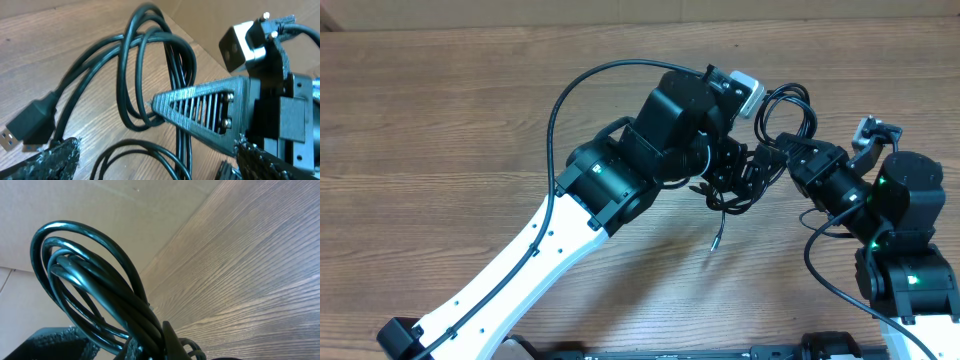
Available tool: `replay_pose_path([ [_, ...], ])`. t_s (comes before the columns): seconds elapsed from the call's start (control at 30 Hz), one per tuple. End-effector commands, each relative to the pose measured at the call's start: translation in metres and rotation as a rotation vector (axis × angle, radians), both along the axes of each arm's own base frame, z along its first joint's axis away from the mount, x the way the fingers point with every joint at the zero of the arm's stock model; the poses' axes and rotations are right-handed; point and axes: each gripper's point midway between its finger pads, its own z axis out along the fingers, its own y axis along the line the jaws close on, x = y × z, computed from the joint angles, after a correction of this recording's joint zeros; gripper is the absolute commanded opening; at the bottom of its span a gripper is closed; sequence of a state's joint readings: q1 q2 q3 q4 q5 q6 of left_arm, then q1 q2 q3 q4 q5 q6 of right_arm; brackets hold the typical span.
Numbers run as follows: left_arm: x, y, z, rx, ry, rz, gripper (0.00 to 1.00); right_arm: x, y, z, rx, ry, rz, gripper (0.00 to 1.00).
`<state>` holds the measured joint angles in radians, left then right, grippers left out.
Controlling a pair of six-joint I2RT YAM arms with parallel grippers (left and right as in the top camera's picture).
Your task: Untangle cables
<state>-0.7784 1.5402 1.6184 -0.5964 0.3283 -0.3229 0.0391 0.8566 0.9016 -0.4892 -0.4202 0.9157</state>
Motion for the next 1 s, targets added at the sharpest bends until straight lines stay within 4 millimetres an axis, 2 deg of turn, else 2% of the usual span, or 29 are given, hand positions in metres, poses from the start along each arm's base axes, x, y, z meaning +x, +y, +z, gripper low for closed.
replay_pose_path([
  [0.0, 0.011, 0.005, 0.012, -0.024, -0.005, 0.070, 1.00, -0.003, 0.004, 0.016, 0.016, -0.042, 0.026, 0.04],
  [0.23, 0.017, 0.006, 0.007, -0.031, 0.030, 0.118, 1.00, -0.006, 0.010, 0.018, 0.029, -0.042, 0.060, 0.04],
  [0.7, 0.026, 0.000, -0.010, -0.016, 0.078, 0.152, 0.82, -0.009, 0.016, 0.020, 0.039, -0.048, 0.100, 0.03],
  [0.97, 0.033, 0.002, -0.008, -0.020, 0.056, 0.185, 0.81, -0.011, 0.018, 0.020, 0.043, -0.049, 0.117, 0.04],
])
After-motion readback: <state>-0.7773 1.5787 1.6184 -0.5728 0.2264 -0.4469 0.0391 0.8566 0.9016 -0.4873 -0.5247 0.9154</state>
